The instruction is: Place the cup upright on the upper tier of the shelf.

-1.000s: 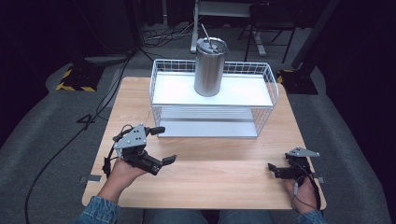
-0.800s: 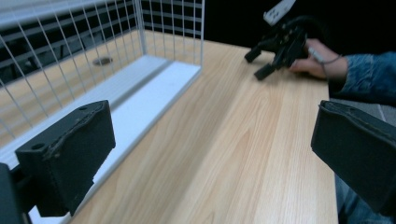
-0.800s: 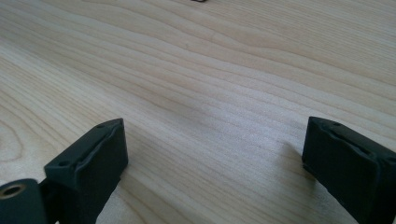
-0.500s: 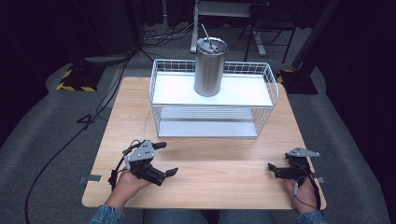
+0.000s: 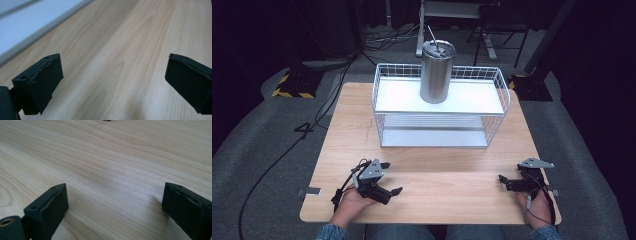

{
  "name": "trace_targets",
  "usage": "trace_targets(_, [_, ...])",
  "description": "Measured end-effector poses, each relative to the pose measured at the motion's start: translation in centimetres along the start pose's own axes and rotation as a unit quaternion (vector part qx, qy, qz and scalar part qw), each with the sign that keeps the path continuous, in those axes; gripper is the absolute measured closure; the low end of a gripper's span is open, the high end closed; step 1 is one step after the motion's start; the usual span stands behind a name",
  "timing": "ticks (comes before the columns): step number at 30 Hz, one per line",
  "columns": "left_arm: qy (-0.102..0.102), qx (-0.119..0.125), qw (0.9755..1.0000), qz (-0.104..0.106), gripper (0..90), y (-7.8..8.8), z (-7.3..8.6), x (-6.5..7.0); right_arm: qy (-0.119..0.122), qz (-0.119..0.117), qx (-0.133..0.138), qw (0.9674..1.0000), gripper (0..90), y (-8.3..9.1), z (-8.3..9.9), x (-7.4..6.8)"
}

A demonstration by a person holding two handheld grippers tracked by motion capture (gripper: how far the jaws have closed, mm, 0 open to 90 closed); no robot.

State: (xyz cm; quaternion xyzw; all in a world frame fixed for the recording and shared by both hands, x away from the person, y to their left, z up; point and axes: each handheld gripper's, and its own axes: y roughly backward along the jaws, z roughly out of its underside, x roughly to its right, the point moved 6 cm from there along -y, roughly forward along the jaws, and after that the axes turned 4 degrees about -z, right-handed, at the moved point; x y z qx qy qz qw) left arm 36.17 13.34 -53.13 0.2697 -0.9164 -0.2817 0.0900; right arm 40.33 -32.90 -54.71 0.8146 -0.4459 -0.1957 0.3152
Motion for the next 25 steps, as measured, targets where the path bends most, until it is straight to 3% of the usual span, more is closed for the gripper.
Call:
trace_targets(8, [-0.003,-0.038,0.9992,-0.014,3.3,-0.6,0.5,0.0,0.000,0.000,0.000,1.0000,7.1,0.0,0.0,0.0])
trace_targets(12, [-0.012,-0.076,0.9966,-0.030,4.9,-1.0,0.9,0.1,0.000,0.000,0.000,1.0000,7.1,0.0,0.0,0.0])
trace_targets(15, [-0.016,-0.110,0.9931,-0.039,6.1,-1.4,1.2,0.2,0.000,0.000,0.000,1.0000,7.1,0.0,0.0,0.0])
trace_targets(18, [-0.003,-0.115,0.9928,-0.034,4.9,-1.5,1.3,0.0,0.000,0.000,0.000,1.0000,7.1,0.0,0.0,0.0])
trace_targets(25, [-0.002,-0.116,0.9926,-0.034,3.4,-1.5,1.3,-0.1,0.000,0.000,0.000,1.0000,7.1,0.0,0.0,0.0])
